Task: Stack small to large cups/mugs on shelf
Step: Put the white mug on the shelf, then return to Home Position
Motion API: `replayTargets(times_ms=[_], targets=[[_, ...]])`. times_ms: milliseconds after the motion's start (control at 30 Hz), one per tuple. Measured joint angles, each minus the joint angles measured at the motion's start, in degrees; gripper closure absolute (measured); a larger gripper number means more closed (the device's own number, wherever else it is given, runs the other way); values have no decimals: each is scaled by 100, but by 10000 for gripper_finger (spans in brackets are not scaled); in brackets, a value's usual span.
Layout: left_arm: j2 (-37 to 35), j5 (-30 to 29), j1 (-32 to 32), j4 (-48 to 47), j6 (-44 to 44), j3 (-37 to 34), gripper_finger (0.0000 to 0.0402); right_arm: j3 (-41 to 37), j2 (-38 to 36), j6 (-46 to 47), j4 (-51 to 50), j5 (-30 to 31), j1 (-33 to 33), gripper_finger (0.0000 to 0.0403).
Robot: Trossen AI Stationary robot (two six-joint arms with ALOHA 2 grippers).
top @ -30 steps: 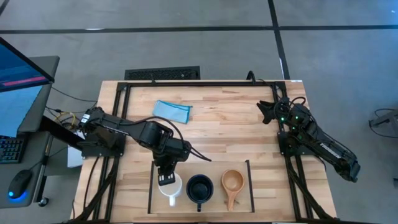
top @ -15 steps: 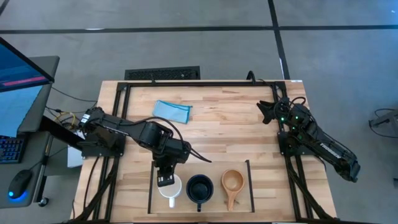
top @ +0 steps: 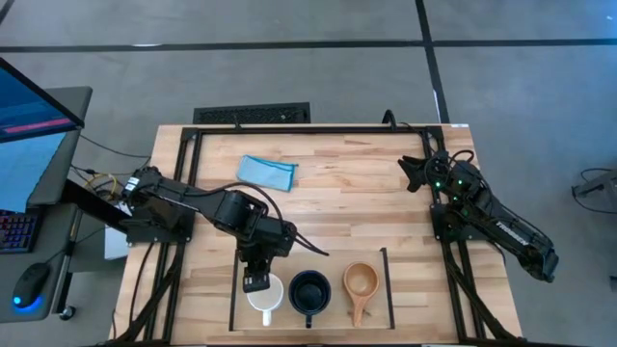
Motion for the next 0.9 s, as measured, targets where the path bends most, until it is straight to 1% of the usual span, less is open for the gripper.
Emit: replayTargets(times_ms=[167, 300, 467, 733, 833, 900], targets=[[6, 63, -9, -26, -22, 0, 319, 0, 1, 0, 0, 0, 0, 216], [10, -190, 4, -18, -25, 0, 319, 0, -1, 0, -2, 0, 1, 217], [12, -125, 11, -13, -22, 0, 319, 0, 1, 0, -2, 0, 0, 217], [-93, -217, 55, 16, -76, 12, 319, 0, 0, -1, -12, 0, 0, 216], [-110, -235, 69, -6, -80, 133, 319, 2, 1, -2, -23, 2, 0, 216], [-111, -292, 70, -125, -69, 366, 319, 2, 1, -2, -26, 0, 0, 217]])
